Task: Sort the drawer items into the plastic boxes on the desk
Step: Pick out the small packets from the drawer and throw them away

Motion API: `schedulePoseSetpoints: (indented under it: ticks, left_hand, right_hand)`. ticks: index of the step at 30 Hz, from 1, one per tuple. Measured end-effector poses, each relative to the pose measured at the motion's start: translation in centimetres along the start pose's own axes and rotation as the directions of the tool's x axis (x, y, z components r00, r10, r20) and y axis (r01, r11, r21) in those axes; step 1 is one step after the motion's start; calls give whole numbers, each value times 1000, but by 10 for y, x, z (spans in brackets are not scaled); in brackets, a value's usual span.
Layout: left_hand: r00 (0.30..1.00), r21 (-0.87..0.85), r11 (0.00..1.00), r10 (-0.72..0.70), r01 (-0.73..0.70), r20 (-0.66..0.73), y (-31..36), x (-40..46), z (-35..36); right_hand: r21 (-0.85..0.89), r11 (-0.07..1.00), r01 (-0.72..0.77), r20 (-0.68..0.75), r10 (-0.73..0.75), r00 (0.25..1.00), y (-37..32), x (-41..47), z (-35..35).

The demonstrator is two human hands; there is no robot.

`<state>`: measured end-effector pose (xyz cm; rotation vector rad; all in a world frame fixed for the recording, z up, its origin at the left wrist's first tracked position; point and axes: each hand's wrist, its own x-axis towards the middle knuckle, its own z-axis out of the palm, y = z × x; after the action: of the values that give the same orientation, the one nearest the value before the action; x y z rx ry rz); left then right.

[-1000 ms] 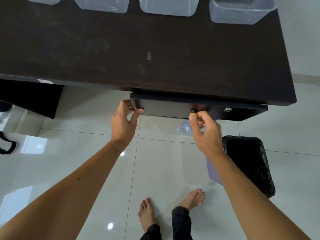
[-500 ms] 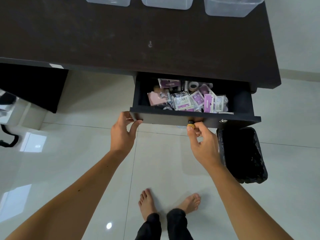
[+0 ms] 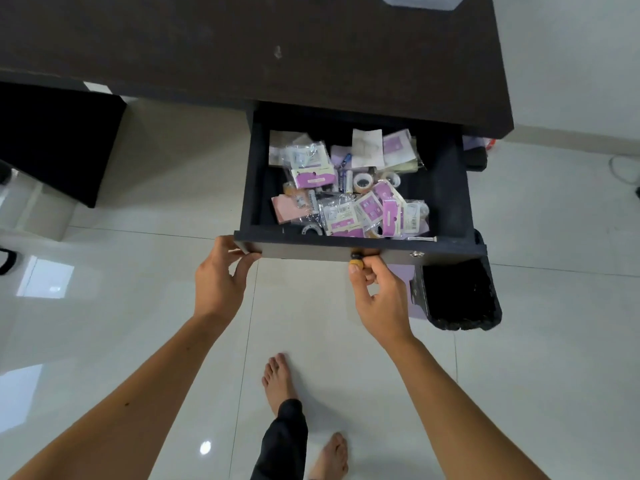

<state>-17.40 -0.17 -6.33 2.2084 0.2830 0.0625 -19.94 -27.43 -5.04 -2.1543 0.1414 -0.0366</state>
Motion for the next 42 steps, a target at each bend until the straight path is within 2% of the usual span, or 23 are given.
schedulePoseSetpoints:
  ticks: [11,17,25,28,30,33,36,38,40,42]
  left_hand:
    - [1000,41,999,14,-14,14,-7,-22,-3]
    - [999,1,999,-48,48,-8,-5,-28,1]
    - [994,24,996,-88,87,59,1,-31,-15]
    - [996,8,999,52,-53,70,11,-30,-32]
    - [986,-23,988,153,-152,60,19,-23,-43]
    - [978,-24,978,206,-207,-29,33,-5,-53]
    - [972,-9,974,224,-225,-71,50,15,-55]
    - [963,-3,964,266,-267,-50,60,29,-51]
    - [951,5,951,309,-309,-9,70,43,-44]
    - [961,-19,962,274,-274,27,81,53,-36]
  right_hand:
    - [-10,1000,-1,3,1,1000,1,-26,-1]
    - [-34,999,-35,30,36,999,0,-27,-4]
    - [-10,997,-79,82,79,993,6,-32,-11]
    - [-26,999,-37,46,38,998,-1,-33,-25]
    - [-46,998,46,2,-46,999,-11,-29,-38]
    - [-111,973,201,-62,-208,976,-31,-19,-54]
    - [-87,963,255,-88,-262,961,-47,4,-62]
    - [-66,967,247,-36,-249,968,-54,25,-63]
    - [-84,976,202,74,-196,978,-58,47,-60]
    - [-170,977,125,193,-92,977,-61,69,-53]
